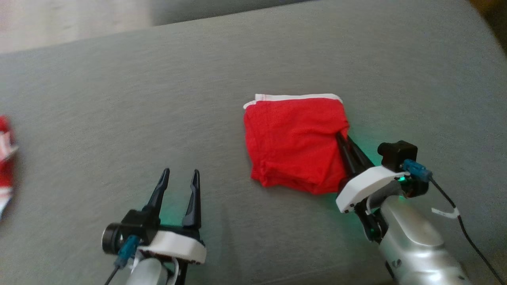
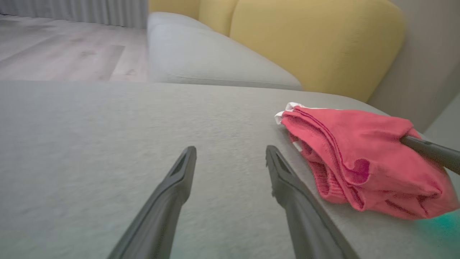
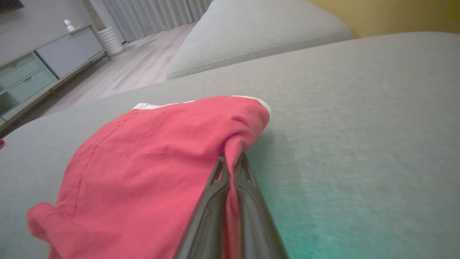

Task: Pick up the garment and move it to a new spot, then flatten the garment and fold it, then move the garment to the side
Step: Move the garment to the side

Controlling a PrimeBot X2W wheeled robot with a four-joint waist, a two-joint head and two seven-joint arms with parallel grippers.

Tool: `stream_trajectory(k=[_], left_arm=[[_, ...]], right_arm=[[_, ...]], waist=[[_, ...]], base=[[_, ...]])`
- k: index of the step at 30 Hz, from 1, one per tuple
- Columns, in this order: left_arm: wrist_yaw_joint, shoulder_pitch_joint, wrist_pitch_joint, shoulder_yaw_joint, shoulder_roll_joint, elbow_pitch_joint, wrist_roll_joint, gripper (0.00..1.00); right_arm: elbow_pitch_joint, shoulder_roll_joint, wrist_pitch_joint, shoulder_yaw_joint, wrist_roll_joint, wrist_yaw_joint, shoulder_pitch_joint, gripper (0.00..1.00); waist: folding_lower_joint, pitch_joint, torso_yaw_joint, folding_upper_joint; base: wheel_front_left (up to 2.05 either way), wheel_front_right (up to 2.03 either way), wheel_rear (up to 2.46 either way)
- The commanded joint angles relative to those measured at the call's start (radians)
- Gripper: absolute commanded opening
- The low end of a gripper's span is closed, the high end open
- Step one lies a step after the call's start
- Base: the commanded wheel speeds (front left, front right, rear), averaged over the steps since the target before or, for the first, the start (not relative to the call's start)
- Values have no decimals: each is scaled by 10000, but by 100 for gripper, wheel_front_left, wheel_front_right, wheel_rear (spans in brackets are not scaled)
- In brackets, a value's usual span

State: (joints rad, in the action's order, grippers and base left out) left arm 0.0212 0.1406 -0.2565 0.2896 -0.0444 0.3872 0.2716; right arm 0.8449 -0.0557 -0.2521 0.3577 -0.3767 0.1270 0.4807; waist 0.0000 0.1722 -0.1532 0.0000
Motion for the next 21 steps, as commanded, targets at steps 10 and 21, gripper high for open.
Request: stream_trajectory(k=[10,21], left_arm=[[237,656,-53,-80,-58,-133,-298,100],[447,925,-53,-304,-58,124,-714,100]], right_arm=[[-496,55,-97,546,-411,37,324,0],[1075,-758,-97,-999,1604,37,2475,0]], waist=[[0,594,-2908,0],[0,1384,-2258,0]], base=[[0,0,0],[0,0,0]])
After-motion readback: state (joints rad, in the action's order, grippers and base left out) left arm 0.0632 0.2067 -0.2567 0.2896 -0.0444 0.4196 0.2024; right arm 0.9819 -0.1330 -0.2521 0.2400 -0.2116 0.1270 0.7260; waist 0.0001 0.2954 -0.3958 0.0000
